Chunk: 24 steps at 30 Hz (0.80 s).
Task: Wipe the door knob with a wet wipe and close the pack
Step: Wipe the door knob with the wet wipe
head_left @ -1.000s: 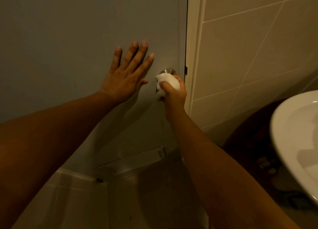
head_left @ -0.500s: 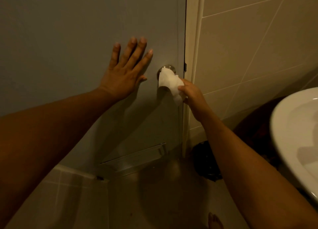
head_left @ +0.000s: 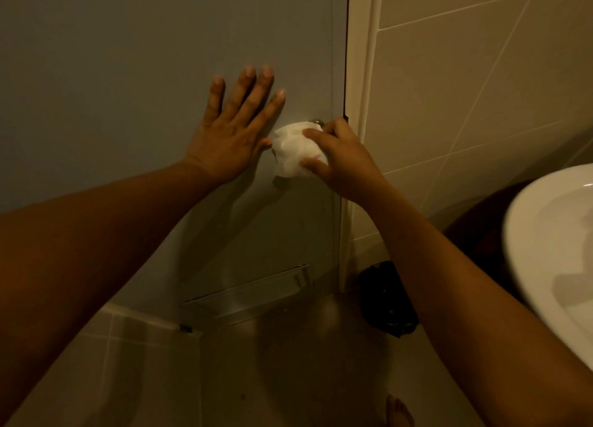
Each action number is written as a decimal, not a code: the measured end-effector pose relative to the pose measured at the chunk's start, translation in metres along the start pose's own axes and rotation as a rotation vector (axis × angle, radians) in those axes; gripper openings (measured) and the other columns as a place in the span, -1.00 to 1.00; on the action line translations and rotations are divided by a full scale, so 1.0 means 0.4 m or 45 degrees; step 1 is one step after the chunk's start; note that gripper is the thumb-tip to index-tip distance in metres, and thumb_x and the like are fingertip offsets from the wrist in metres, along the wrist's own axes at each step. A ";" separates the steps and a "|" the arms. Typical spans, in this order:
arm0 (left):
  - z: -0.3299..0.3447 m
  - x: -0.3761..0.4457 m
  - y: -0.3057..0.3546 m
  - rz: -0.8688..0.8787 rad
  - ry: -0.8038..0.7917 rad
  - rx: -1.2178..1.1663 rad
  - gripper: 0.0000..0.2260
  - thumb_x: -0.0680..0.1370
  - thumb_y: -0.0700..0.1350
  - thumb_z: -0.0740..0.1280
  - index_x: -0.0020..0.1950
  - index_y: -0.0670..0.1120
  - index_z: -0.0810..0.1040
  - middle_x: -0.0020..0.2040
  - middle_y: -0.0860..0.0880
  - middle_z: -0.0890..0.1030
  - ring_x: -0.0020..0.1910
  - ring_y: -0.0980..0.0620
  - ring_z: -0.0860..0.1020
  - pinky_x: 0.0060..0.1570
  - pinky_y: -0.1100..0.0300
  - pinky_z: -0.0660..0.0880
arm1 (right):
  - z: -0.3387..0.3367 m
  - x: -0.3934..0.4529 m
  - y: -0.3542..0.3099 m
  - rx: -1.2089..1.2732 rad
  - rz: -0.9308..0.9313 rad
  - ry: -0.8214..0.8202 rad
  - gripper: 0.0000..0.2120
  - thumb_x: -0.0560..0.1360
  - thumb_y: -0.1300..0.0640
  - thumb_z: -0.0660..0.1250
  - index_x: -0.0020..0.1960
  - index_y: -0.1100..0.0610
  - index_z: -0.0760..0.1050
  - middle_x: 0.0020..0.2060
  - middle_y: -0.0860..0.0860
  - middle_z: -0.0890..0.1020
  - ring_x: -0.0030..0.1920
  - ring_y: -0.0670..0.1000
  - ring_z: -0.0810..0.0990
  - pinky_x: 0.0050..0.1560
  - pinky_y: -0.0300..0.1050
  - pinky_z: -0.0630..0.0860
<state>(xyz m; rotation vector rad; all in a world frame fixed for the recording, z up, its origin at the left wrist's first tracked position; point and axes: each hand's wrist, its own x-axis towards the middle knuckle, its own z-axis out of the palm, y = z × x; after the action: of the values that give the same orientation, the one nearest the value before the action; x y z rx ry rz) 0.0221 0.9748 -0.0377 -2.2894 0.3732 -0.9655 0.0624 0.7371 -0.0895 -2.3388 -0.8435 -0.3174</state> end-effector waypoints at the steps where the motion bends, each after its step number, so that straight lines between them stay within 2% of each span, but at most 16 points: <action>1: 0.000 0.000 0.001 0.001 0.001 -0.012 -0.33 0.61 0.20 0.12 0.61 -0.03 -0.06 0.58 -0.15 -0.03 0.57 -0.14 -0.22 0.44 -0.11 -0.40 | 0.005 0.002 -0.003 0.021 -0.006 -0.002 -0.44 0.47 -0.24 0.28 0.40 -0.03 0.33 0.25 0.03 0.36 0.10 -0.05 0.37 0.09 -0.11 0.46; 3: 0.001 0.000 0.002 0.003 -0.008 -0.047 -0.34 0.62 0.21 0.09 0.61 -0.03 -0.07 0.58 -0.15 -0.04 0.57 -0.18 -0.20 0.46 -0.15 -0.34 | 0.021 -0.009 -0.007 0.129 0.034 0.024 -0.45 0.48 -0.21 0.31 0.38 -0.03 0.31 0.26 0.02 0.41 0.08 -0.09 0.40 0.03 -0.18 0.45; 5: 0.001 0.000 0.002 0.011 -0.002 -0.052 -0.33 0.62 0.21 0.10 0.61 -0.04 -0.07 0.58 -0.17 -0.01 0.55 -0.23 -0.03 0.46 -0.23 -0.18 | 0.043 -0.032 -0.009 0.316 0.101 0.084 -0.43 0.50 -0.16 0.33 0.41 0.02 0.28 0.23 0.01 0.49 0.10 -0.08 0.47 0.03 -0.22 0.47; 8: -0.002 -0.002 0.005 0.016 0.001 -0.054 -0.33 0.61 0.20 0.12 0.61 -0.04 -0.05 0.58 -0.17 0.01 0.53 -0.22 0.02 0.45 -0.25 -0.13 | 0.067 -0.046 -0.026 0.620 0.207 0.232 -0.45 0.49 -0.06 0.39 0.38 0.04 0.26 0.09 -0.07 0.51 -0.06 -0.11 0.56 -0.20 -0.37 0.54; 11: -0.004 0.001 0.003 0.008 -0.006 -0.056 -0.32 0.60 0.20 0.16 0.61 -0.04 -0.03 0.58 -0.18 0.03 0.53 -0.22 0.02 0.43 -0.25 -0.09 | 0.081 -0.034 -0.058 1.107 0.409 0.216 -0.47 0.46 0.04 0.42 0.32 0.03 0.24 0.10 -0.03 0.48 -0.05 0.06 0.63 -0.32 -0.18 0.64; 13: -0.004 0.001 0.003 0.011 -0.006 -0.055 -0.32 0.60 0.20 0.15 0.61 -0.05 -0.03 0.58 -0.18 0.03 0.53 -0.22 0.02 0.43 -0.26 -0.07 | 0.081 -0.027 -0.059 1.055 0.411 0.200 -0.49 0.44 0.03 0.40 0.30 -0.03 0.25 0.08 0.00 0.50 -0.09 0.09 0.64 -0.34 -0.14 0.64; 17: -0.007 0.000 0.004 0.016 -0.006 -0.063 -0.34 0.61 0.20 0.14 0.60 -0.05 -0.01 0.57 -0.19 0.09 0.52 -0.23 0.04 0.42 -0.28 0.00 | 0.043 -0.003 -0.012 0.543 0.101 0.022 -0.52 0.39 -0.09 0.41 0.25 -0.12 0.32 0.01 -0.11 0.52 -0.06 -0.06 0.56 -0.17 -0.25 0.54; 20: -0.006 0.001 0.002 0.020 0.002 -0.053 -0.34 0.61 0.20 0.13 0.60 -0.06 0.01 0.57 -0.19 0.08 0.52 -0.24 0.05 0.42 -0.28 0.01 | 0.018 0.013 0.022 0.374 -0.023 -0.124 -0.54 0.41 -0.04 0.41 0.25 -0.12 0.34 0.03 -0.02 0.57 -0.03 -0.01 0.58 -0.09 -0.14 0.59; 22: -0.008 0.000 0.003 0.022 -0.003 -0.055 -0.34 0.61 0.20 0.12 0.60 -0.05 0.00 0.57 -0.19 0.08 0.52 -0.23 0.04 0.42 -0.27 0.01 | 0.020 0.007 0.014 0.499 0.057 -0.125 -0.57 0.43 0.00 0.41 0.24 -0.14 0.35 0.02 0.01 0.59 -0.11 0.01 0.63 -0.18 -0.11 0.65; 24: -0.009 -0.002 0.004 0.018 -0.007 -0.051 -0.35 0.62 0.19 0.12 0.61 -0.05 -0.02 0.58 -0.19 0.08 0.53 -0.23 0.05 0.43 -0.27 -0.03 | 0.039 -0.012 -0.017 0.849 0.210 -0.033 -0.61 0.44 0.04 0.41 0.19 -0.16 0.37 -0.07 0.04 0.59 -0.30 0.05 0.66 -0.39 -0.05 0.65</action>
<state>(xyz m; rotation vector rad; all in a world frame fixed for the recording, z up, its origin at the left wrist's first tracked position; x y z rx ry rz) 0.0190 0.9725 -0.0370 -2.3215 0.4093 -0.9526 0.0545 0.7486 -0.1004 -1.7693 -0.6350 0.0640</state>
